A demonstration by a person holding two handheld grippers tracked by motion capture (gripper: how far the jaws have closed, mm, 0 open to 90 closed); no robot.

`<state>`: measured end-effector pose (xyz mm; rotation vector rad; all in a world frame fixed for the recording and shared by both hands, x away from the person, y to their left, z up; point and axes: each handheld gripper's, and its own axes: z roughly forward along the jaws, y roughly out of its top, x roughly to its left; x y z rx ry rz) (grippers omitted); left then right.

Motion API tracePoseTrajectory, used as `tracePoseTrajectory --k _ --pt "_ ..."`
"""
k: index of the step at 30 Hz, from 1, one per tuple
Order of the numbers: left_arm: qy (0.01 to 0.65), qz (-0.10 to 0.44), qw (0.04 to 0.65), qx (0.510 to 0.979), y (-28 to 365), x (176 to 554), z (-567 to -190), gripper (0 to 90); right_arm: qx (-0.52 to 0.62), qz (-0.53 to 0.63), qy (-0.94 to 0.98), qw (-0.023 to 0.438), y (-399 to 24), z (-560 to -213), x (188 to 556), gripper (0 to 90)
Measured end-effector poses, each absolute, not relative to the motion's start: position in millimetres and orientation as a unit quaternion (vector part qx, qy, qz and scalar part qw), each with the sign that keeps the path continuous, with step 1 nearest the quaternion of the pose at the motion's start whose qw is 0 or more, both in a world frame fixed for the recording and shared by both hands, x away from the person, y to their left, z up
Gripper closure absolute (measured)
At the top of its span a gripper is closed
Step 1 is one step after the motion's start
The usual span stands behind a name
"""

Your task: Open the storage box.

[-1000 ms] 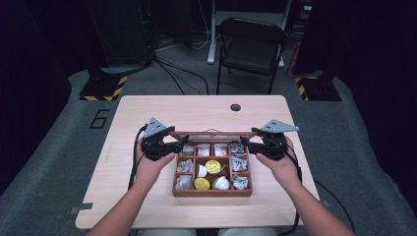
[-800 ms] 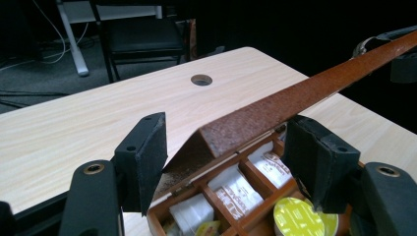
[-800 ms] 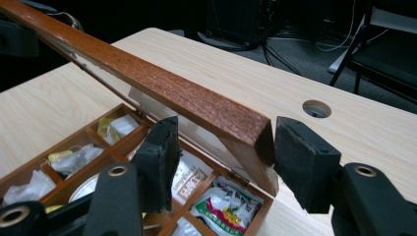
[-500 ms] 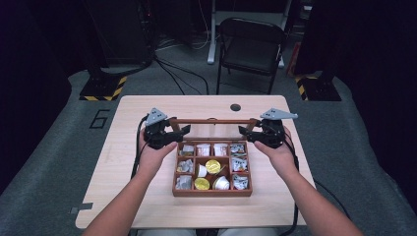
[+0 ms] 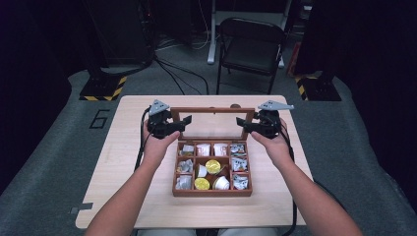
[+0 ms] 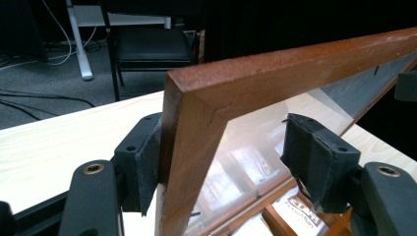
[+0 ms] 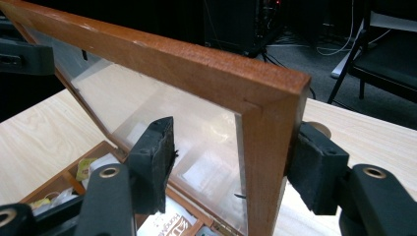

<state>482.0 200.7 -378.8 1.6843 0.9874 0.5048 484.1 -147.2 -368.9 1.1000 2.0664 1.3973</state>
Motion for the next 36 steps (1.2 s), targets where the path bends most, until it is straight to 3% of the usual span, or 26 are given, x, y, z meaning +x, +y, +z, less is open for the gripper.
tracePoseTrajectory --k 13,36 --pt "0.446 0.221 0.517 0.696 187 494 -398 26.7 0.422 0.494 0.730 0.213 -140 -383 495 33.1" --pt "0.461 0.214 0.512 0.693 185 494 -435 26.4 0.431 0.489 0.731 0.202 -139 -414 498 32.5"
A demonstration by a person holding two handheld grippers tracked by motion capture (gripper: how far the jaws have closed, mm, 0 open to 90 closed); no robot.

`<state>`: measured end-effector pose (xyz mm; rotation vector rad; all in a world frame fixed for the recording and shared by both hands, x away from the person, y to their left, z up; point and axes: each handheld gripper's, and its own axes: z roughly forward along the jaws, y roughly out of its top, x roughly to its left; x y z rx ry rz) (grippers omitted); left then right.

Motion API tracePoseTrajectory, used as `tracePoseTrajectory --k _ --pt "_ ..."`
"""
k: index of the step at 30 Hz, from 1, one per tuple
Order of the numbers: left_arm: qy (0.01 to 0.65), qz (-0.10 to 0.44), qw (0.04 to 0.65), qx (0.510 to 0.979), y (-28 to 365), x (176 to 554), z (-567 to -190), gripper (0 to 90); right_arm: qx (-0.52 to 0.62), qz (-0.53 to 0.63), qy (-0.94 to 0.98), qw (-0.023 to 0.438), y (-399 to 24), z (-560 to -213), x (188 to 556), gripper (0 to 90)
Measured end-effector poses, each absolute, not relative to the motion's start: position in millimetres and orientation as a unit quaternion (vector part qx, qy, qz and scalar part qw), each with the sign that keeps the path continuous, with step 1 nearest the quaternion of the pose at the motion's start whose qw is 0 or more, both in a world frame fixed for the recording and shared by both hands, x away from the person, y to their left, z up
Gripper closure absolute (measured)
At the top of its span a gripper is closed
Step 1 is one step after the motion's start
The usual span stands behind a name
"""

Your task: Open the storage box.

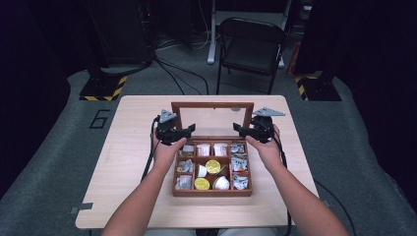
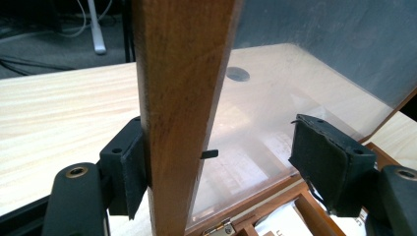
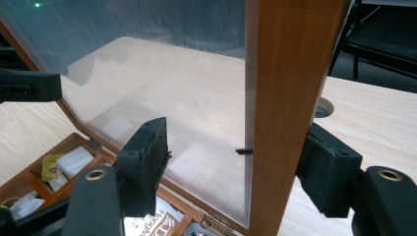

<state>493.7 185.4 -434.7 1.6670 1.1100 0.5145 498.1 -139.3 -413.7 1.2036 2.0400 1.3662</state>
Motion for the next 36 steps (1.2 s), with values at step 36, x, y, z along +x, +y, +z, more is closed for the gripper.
tracePoseTrajectory --k 36 --pt "0.489 0.191 0.502 0.687 189 501 -464 30.1 0.469 0.457 0.724 0.216 -136 -456 503 43.9"
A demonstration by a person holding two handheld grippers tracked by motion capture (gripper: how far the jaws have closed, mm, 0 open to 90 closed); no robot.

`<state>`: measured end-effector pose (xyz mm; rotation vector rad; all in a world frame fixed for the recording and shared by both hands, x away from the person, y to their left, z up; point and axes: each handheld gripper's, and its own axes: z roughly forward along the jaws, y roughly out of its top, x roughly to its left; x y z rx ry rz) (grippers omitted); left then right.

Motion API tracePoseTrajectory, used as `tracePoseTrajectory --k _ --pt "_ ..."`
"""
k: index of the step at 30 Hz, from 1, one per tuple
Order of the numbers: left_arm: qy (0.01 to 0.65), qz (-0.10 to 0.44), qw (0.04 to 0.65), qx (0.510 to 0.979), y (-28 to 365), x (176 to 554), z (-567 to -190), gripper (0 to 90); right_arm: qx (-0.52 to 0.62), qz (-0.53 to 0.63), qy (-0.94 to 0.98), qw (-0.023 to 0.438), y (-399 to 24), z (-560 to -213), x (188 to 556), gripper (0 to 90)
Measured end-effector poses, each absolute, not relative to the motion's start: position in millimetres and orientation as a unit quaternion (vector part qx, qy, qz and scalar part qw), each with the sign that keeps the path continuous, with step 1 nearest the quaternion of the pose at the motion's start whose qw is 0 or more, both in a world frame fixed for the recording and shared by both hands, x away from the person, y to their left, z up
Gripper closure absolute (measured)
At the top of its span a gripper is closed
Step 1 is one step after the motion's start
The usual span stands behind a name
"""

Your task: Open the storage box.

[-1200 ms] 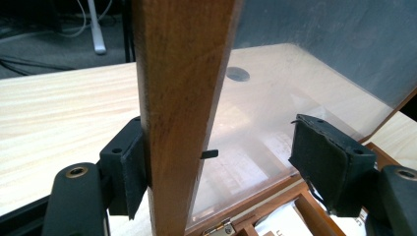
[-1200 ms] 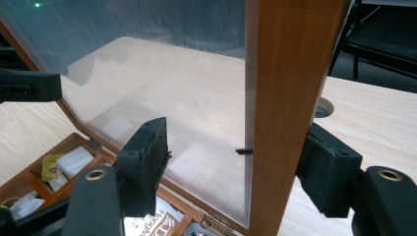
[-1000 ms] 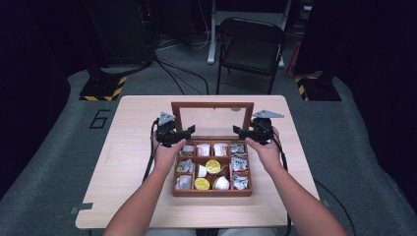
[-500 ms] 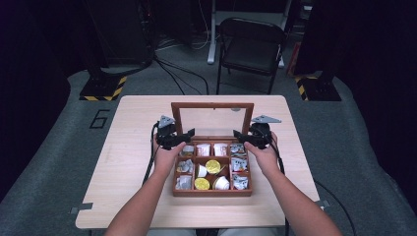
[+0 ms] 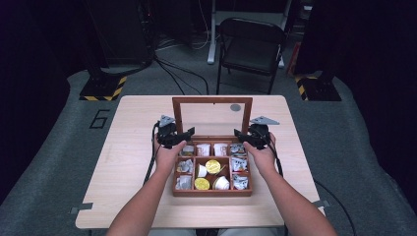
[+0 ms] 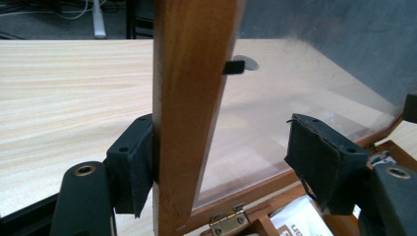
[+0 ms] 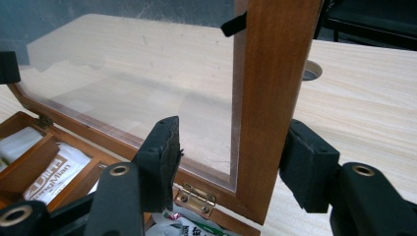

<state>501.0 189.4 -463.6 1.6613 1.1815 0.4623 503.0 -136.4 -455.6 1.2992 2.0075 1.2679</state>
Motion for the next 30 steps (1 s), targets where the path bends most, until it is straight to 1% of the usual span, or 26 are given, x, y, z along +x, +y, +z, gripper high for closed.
tracePoseTrajectory --k 6,10,15,20,30 --pt "0.494 0.202 0.501 0.681 187 504 -466 32.9 0.469 0.454 0.724 0.223 -136 -457 507 45.8" --pt "0.492 0.210 0.495 0.685 186 507 -467 33.8 0.473 0.452 0.723 0.222 -135 -458 509 46.0" --pt "0.506 0.197 0.484 0.686 186 514 -466 33.8 0.479 0.445 0.726 0.214 -135 -457 514 46.0" --pt "0.506 0.194 0.479 0.690 187 518 -467 34.1 0.484 0.440 0.727 0.208 -135 -458 520 46.0" --pt "0.511 0.182 0.483 0.687 188 524 -471 34.2 0.492 0.443 0.724 0.197 -136 -460 525 47.3"
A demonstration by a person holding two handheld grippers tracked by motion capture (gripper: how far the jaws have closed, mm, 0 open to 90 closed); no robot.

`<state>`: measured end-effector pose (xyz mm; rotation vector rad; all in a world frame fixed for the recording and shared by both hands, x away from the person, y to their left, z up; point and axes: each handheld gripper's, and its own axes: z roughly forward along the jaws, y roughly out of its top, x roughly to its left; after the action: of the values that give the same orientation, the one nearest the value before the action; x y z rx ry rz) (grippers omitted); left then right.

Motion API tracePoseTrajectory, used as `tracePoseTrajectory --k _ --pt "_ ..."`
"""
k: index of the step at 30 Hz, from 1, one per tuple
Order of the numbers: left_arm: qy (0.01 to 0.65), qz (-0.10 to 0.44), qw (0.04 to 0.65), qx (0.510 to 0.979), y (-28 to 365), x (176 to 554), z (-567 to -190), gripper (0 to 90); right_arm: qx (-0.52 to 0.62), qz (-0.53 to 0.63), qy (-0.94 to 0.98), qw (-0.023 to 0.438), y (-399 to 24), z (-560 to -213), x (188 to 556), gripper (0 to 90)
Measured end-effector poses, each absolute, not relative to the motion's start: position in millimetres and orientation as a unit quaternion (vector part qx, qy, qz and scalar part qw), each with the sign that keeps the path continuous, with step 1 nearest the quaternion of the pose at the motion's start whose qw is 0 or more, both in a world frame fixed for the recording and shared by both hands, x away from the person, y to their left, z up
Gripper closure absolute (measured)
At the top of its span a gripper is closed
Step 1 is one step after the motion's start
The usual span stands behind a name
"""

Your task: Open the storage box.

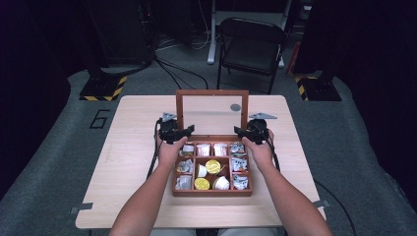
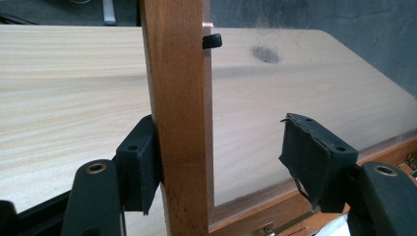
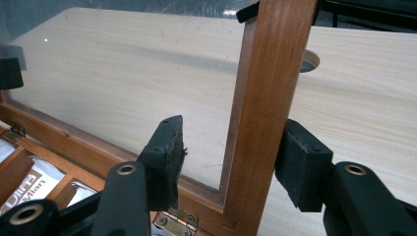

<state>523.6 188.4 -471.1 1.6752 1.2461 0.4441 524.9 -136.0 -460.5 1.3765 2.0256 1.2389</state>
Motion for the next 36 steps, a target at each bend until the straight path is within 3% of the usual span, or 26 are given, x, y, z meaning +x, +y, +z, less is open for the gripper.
tracePoseTrajectory --k 17,36 --pt "0.535 0.164 0.467 0.685 185 526 -476 30.3 0.506 0.439 0.717 0.195 -131 -464 529 43.0" --pt "0.558 0.119 0.461 0.679 189 539 -482 30.2 0.534 0.421 0.716 0.157 -132 -467 542 42.0"
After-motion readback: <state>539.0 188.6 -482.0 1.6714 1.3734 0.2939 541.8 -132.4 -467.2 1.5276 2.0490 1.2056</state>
